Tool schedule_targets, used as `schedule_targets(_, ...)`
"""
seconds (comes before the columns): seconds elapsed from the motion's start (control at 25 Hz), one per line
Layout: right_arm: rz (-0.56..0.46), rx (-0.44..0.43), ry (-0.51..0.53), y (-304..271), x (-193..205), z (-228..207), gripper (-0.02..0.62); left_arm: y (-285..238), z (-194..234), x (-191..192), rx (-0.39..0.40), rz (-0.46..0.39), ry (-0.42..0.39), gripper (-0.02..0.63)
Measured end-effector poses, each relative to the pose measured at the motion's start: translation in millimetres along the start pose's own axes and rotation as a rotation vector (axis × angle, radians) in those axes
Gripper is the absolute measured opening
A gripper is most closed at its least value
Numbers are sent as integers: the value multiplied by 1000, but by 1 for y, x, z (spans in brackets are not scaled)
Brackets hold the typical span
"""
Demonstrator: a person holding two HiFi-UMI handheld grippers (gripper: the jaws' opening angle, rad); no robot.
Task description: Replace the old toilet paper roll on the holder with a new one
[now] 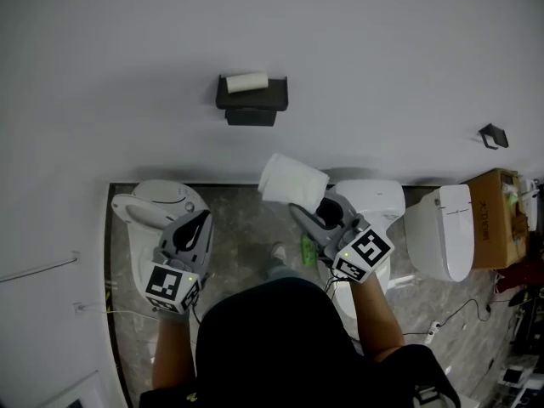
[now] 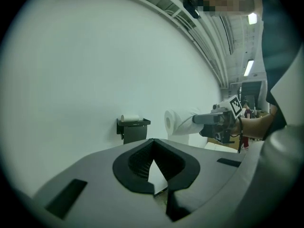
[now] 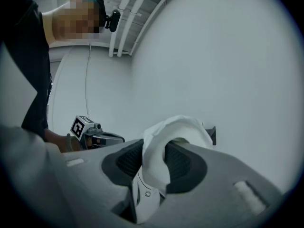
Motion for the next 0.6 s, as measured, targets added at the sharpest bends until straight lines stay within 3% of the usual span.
schedule_targets(0.28,-2,-84,-25,10,-4,-62,130,-57,-20,-17,-87,19,-1,12)
schedule_targets(0.6,-22,-118,-51,22,-12,-110,130,-96,-30,-28,-149,52,-8,14)
Point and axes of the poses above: the fingertips, and each gripper's own axes: y backward along the fingers, z to its left, x out of its underside, the point moved 3 cm from there along y, backward along the fingers, and after that the axes turned 10 degrees about -x, right-handed, at the moved point
